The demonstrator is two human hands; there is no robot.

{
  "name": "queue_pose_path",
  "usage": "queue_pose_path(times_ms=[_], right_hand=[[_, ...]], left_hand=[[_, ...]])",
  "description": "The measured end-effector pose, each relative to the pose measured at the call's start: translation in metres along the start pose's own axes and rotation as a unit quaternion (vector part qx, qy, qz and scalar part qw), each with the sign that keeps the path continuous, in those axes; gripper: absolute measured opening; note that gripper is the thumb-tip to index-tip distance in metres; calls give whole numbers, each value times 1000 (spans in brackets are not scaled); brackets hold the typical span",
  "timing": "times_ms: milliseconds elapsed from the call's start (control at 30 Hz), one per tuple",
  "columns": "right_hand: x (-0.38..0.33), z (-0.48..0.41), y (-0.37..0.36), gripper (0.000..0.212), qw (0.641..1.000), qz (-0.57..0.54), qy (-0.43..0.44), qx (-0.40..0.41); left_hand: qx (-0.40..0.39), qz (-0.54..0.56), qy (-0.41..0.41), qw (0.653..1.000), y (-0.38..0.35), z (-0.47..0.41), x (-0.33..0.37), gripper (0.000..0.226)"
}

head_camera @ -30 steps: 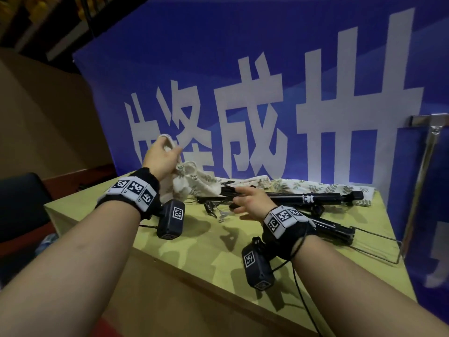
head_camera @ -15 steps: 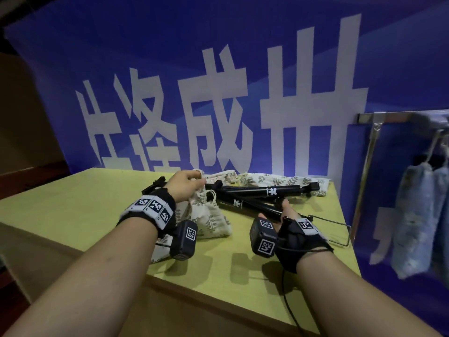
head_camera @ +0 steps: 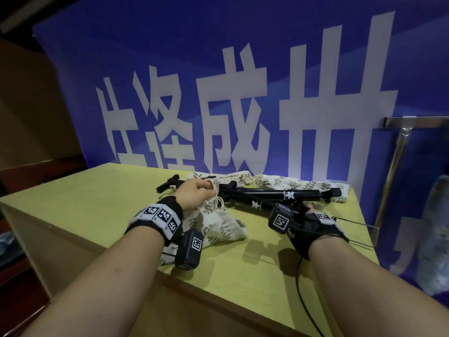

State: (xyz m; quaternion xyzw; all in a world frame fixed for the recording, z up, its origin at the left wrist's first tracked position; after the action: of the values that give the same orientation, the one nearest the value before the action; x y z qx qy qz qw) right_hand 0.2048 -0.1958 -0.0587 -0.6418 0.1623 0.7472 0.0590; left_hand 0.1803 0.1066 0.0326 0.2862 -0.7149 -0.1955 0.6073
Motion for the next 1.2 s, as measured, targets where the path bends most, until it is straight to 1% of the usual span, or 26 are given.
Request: queue_pose_path(times_ms=[33,67,100,167,200,233,267,300,367,400,433,467,533,567,633,667,700,767,867,933,1000,1100,1133,1200], right_hand=[[-3,-1,-1,63,999,30,12,0],[2,-2,1,55,999,40,-18,8],[5,-3,1,51,998,61,-6,-6],[4,-2,-2,49,998,56,-25,-2],[7,-1,-7,48,997,17,-71,-16],[10,1,-9,47,995,-34,-86,-31],[14,1,-21,47,982,-125,-122,-67],[16,-2,-29,48,964,-214,-132,-87],[19,-3,-34,47,917,-361,-153,-75],[20,0,-34,42,898,-401,-169,-66],[21,2,-32,37,889,-418,-176,-61],[19,4,-32,34,885,-426,-178,-62],[12,6,-31,39,873,-451,-169,-79],[5,9,-31,36,874,-451,-155,-94],[-8,14,-28,20,901,-401,-113,-118],[-16,17,-31,18,913,-376,-91,-133],[-20,19,-31,19,916,-368,-82,-139],[-25,24,-35,24,909,-381,-76,-152],[-27,25,-31,27,908,-388,-55,-149],[-27,25,-26,27,896,-419,-50,-139],[-28,24,-19,26,875,-465,-61,-123],[-28,20,-5,34,847,-514,-80,-107],[-28,18,-1,33,843,-521,-81,-109],[-31,15,9,21,845,-520,-69,-107]], left_hand=[[0,3,-2,1000,-1,-1,1,7],[0,2,-3,1000,-3,-1,1,12],[1,3,-2,1000,-4,0,2,17],[4,13,0,1000,-7,1,1,24],[7,20,1,1000,-7,1,1,24],[7,27,2,1000,-7,2,1,24],[8,31,3,999,-7,2,0,24],[8,32,3,999,-6,3,0,27],[17,24,5,1000,-3,4,-2,37],[24,17,3,1000,-1,4,-2,41],[29,15,0,999,1,5,-1,43],[32,17,-3,999,2,6,1,42],[41,26,-12,999,4,7,4,38],[45,28,-16,998,5,9,6,36],[47,37,-11,998,4,10,5,36],[43,45,-3,998,5,10,1,38],[33,49,8,998,2,12,1,41],[17,61,30,998,0,14,-1,48],[-13,72,50,996,-4,17,-1,60],[-45,82,61,994,-10,20,-1,68],[-67,91,75,991,-15,24,-2,77],[-99,91,96,986,-24,26,-4,92],[-111,88,100,985,-26,25,-4,97],[-124,77,110,983,-27,23,-5,107]])
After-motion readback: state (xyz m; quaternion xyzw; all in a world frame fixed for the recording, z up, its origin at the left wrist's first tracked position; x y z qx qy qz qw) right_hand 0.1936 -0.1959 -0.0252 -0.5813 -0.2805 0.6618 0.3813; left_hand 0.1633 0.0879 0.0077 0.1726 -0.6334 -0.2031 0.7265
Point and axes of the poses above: each hand's wrist, its own z-axis away from the middle knuckle, its own y-axis out of the back of the hand, x = y × z, the point moved 9 cm from there along -z, towards the middle knuckle, and after that the axes turned 6 degrees about z, right-handed, at the moved point
